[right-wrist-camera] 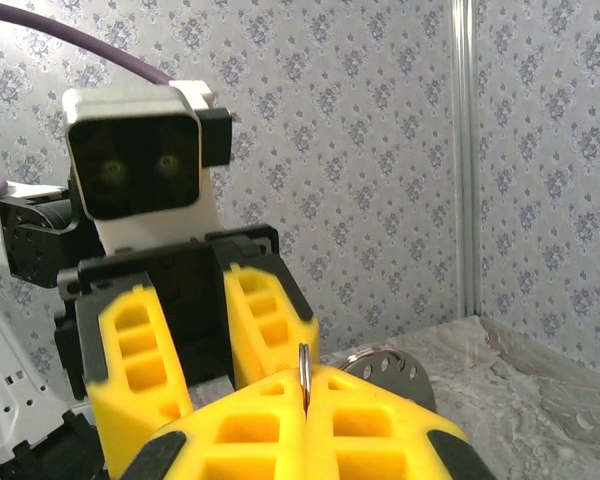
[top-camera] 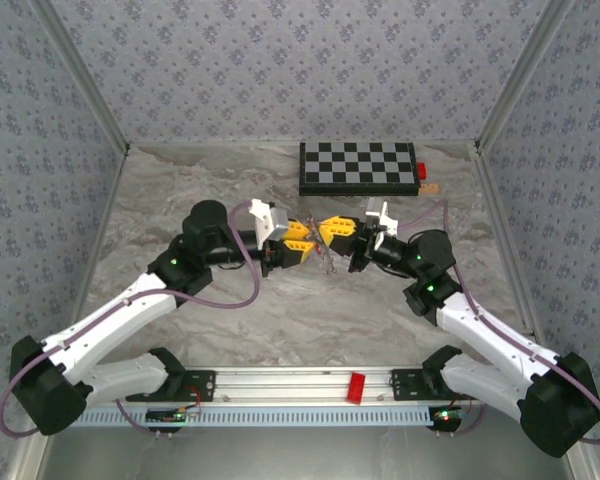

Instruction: Put the keys on the keyring

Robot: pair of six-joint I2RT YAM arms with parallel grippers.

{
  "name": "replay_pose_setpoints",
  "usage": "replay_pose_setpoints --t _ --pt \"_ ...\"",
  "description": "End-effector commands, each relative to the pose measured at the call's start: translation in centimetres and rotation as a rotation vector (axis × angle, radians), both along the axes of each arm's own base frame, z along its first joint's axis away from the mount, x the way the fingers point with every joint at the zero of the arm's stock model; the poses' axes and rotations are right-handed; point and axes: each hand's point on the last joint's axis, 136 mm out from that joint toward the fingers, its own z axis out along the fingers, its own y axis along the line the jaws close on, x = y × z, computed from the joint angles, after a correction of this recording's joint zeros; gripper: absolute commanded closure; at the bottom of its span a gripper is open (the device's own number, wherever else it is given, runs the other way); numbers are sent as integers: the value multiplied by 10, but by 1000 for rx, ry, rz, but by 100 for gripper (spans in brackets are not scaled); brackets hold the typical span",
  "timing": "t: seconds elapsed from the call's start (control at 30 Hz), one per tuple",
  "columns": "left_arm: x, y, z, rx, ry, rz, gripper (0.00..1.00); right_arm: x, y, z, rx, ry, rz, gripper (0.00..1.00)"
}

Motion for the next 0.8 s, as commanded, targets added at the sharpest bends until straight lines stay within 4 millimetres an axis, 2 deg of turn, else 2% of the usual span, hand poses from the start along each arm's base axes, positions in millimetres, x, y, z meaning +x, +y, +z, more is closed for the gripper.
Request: replay_pose_setpoints --t 0.0,0.23,0.77 --pt "1 7 24 -95 -17 11 71 -6 -1 3 15 -13 24 100" --pt "2 5 32 -133 3 -19 71 -8 0 3 14 -11 44 100" --pt "1 -5 25 -121 21 -86 76 -13 2 3 7 -15 73 100"
